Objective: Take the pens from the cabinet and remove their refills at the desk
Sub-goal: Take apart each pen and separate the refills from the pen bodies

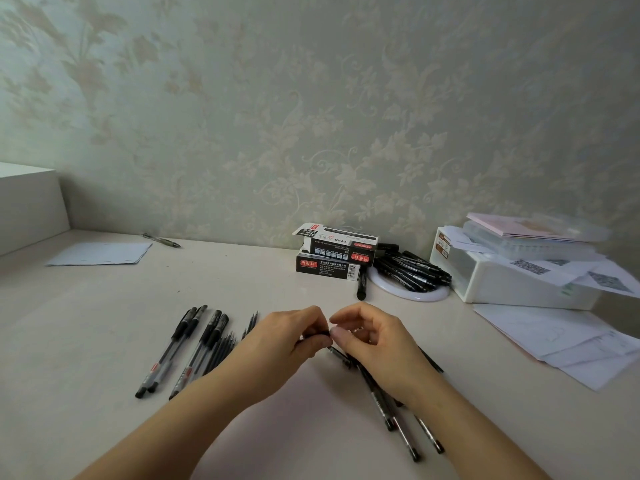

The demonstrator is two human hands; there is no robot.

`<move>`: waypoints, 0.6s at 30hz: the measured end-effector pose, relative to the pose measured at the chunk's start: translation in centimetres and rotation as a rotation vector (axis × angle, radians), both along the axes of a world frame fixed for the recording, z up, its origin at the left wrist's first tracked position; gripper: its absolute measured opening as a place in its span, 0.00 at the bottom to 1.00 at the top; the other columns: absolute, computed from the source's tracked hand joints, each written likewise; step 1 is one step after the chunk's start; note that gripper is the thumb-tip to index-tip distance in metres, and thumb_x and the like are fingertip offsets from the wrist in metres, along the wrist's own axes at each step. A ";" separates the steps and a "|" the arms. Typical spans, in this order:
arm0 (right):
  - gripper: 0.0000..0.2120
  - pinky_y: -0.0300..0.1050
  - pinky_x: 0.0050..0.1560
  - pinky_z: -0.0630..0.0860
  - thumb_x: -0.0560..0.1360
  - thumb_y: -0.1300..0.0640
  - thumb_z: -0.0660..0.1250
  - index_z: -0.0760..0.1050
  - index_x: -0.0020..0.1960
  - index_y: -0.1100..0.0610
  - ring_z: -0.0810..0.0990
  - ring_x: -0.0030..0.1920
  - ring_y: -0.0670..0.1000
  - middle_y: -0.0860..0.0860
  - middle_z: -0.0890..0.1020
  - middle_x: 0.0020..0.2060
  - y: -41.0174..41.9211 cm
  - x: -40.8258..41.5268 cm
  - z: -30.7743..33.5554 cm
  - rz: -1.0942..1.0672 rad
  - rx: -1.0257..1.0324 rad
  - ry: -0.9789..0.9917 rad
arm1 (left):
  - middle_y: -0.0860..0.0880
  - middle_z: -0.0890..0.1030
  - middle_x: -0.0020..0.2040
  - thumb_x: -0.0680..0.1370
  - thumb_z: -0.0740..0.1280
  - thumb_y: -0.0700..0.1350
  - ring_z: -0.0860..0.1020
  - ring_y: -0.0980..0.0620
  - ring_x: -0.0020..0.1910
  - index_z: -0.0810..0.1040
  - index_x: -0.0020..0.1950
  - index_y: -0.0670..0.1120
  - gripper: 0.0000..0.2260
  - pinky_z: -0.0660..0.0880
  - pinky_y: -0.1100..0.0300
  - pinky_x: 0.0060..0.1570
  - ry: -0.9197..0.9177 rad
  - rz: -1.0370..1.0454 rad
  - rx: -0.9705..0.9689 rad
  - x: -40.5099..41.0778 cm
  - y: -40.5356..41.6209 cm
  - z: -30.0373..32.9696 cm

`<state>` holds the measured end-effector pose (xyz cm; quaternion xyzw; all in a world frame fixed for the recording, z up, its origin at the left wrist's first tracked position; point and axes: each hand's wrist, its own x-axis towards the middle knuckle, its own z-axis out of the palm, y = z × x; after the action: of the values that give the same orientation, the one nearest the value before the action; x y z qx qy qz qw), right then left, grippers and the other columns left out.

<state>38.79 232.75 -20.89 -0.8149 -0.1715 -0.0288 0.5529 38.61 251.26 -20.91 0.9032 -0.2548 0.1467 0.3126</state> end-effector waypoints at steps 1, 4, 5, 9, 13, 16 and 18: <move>0.03 0.37 0.44 0.80 0.76 0.48 0.70 0.80 0.49 0.46 0.82 0.41 0.42 0.43 0.85 0.43 0.1 0.0 0.0 -0.018 -0.018 -0.017 | 0.60 0.76 0.36 0.79 0.65 0.49 0.74 0.62 0.37 0.77 0.48 0.50 0.04 0.67 0.70 0.36 -0.009 -0.004 -0.004 0.0 0.0 0.0; 0.11 0.33 0.40 0.77 0.77 0.43 0.66 0.80 0.43 0.49 0.81 0.37 0.41 0.45 0.85 0.37 0.1 -0.2 -0.2 -0.039 -0.082 -0.033 | 0.62 0.75 0.35 0.79 0.66 0.49 0.74 0.64 0.37 0.77 0.48 0.49 0.05 0.67 0.71 0.36 -0.035 -0.014 -0.016 -0.1 -0.1 0.0; 0.12 0.34 0.39 0.77 0.77 0.44 0.66 0.80 0.42 0.50 0.80 0.35 0.41 0.46 0.84 0.35 0.1 -0.2 -0.2 -0.031 -0.081 -0.018 | 0.62 0.75 0.35 0.79 0.66 0.49 0.74 0.65 0.37 0.77 0.48 0.49 0.04 0.67 0.72 0.35 -0.041 -0.016 -0.019 -0.1 -0.1 0.0; 0.05 0.36 0.39 0.77 0.78 0.52 0.69 0.81 0.44 0.50 0.82 0.37 0.44 0.49 0.85 0.36 -0.1 0.0 0.0 0.019 -0.040 -0.005 | 0.61 0.74 0.34 0.79 0.66 0.50 0.73 0.62 0.36 0.76 0.47 0.50 0.05 0.66 0.71 0.34 -0.052 -0.012 -0.015 -0.2 -0.1 0.0; 0.02 0.38 0.42 0.79 0.77 0.51 0.70 0.81 0.47 0.47 0.81 0.38 0.43 0.47 0.85 0.40 -0.1 0.3 -0.1 -0.011 -0.019 -0.051 | 0.59 0.77 0.35 0.79 0.64 0.50 0.75 0.59 0.36 0.76 0.47 0.51 0.04 0.70 0.65 0.35 -0.030 0.008 -0.023 0.0 0.0 0.0; 0.09 0.37 0.44 0.79 0.76 0.42 0.67 0.81 0.44 0.47 0.82 0.40 0.43 0.45 0.85 0.39 -0.1 0.3 -0.3 -0.063 -0.030 -0.066 | 0.57 0.78 0.36 0.80 0.64 0.50 0.75 0.57 0.36 0.77 0.47 0.52 0.05 0.70 0.65 0.35 -0.028 0.001 -0.024 0.0 0.0 0.0; 0.11 0.37 0.40 0.78 0.76 0.43 0.67 0.81 0.41 0.48 0.81 0.36 0.42 0.47 0.85 0.36 -0.2 0.2 -0.2 -0.073 -0.036 -0.056 | 0.56 0.78 0.36 0.80 0.63 0.50 0.74 0.56 0.37 0.77 0.46 0.52 0.06 0.68 0.67 0.35 -0.032 -0.003 -0.003 -0.1 0.0 0.0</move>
<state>39.03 232.58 -21.11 -0.8293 -0.1575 -0.0687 0.5317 38.55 251.22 -20.90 0.8998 -0.2611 0.1613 0.3101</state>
